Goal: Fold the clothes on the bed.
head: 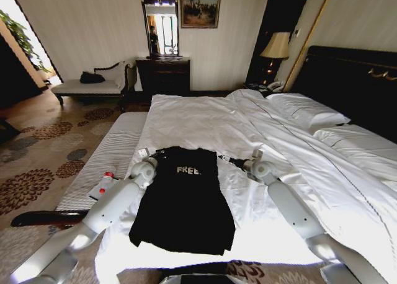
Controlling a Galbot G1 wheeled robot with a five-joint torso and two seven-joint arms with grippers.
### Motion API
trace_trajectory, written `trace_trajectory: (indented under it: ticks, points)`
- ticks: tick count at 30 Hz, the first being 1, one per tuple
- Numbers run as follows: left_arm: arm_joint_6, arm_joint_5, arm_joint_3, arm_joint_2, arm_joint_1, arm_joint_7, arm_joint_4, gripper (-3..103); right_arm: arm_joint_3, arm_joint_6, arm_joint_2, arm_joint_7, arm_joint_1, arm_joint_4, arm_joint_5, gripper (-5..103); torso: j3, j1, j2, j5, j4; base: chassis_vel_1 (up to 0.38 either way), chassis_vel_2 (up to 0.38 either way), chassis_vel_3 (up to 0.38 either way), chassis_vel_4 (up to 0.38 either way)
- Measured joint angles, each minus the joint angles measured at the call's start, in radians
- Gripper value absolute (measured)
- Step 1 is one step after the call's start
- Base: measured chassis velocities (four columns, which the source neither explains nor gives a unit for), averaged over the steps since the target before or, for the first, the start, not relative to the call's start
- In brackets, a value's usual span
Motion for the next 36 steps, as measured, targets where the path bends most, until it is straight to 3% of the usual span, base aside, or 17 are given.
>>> trace_trajectory:
  ticks: [24,28,30,31,32,36]
  points:
    - [-0.004,0.061,0.088,-0.079,0.007,0.005,0.074,-2,0.021,-0.005,-0.006,0.002,-0.037,0.017,-0.001,100,0.0,0.0,0.0,-0.0001,-0.0003,0.0,0.0,0.0,0.0]
    - [0.009,0.07,0.087,-0.069,0.017,0.012,0.045,18,0.029,-0.005,-0.014,0.002,-0.05,0.024,-0.002,100,0.0,0.0,0.0,-0.0001,-0.0004,0.0,0.0,0.0,0.0]
    - [0.011,0.073,0.087,-0.063,0.019,0.014,0.035,18,0.03,-0.005,-0.015,0.002,-0.051,0.025,-0.002,100,0.0,0.0,0.0,-0.0001,-0.0004,0.0,0.0,0.0,0.0]
    - [0.014,0.08,0.09,-0.05,0.023,0.017,0.012,28,0.031,-0.005,-0.017,0.002,-0.052,0.028,-0.002,100,0.0,0.0,0.0,-0.0002,-0.0002,0.0,0.0,0.0,0.0]
    - [0.015,0.083,0.091,-0.044,0.025,0.017,0.001,28,0.031,-0.005,-0.017,0.002,-0.052,0.029,-0.002,100,0.0,0.0,0.0,-0.0001,-0.0002,0.0,0.0,0.0,0.0]
    - [0.017,0.095,0.092,-0.014,0.034,0.02,-0.045,44,0.03,-0.006,-0.019,0.003,-0.052,0.036,-0.001,100,0.0,0.0,0.0,-0.0001,-0.0001,0.0,0.0,0.0,0.0]
